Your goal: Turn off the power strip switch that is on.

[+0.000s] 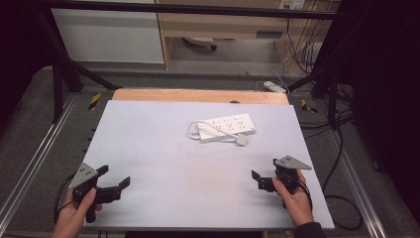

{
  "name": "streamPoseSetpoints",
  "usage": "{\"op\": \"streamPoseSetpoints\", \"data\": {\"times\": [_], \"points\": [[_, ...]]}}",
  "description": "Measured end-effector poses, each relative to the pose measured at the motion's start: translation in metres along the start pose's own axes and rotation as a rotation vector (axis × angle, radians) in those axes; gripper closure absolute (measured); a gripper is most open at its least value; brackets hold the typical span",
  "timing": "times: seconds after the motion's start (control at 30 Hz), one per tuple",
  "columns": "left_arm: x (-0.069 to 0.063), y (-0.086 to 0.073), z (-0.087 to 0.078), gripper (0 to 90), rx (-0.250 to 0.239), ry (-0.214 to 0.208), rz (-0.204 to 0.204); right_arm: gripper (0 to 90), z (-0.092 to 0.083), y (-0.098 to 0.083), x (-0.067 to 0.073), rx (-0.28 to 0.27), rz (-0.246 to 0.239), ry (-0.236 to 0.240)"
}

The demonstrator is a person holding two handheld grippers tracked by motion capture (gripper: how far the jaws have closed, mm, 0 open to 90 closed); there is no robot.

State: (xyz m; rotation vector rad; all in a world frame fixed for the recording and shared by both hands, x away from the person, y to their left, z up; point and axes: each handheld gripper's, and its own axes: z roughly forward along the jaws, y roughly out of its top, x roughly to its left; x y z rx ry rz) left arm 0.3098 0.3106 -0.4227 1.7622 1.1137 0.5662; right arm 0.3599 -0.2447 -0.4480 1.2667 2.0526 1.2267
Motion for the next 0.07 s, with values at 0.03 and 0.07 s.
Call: {"op": "streamPoseSetpoints", "data": {"times": [0.03,0.07], "points": [[-0.0001,0.0000,0.0000,5.8,0.000,0.000,0.000,2.9,0.0020,-0.0004,0.0016,0.010,-0.002,0.006],[-0.0001,0.0000,0.0000,5.8,0.000,0.000,0.001,2.9,0.0031,-0.0003,0.0025,0.015,-0.009,0.006]]}}
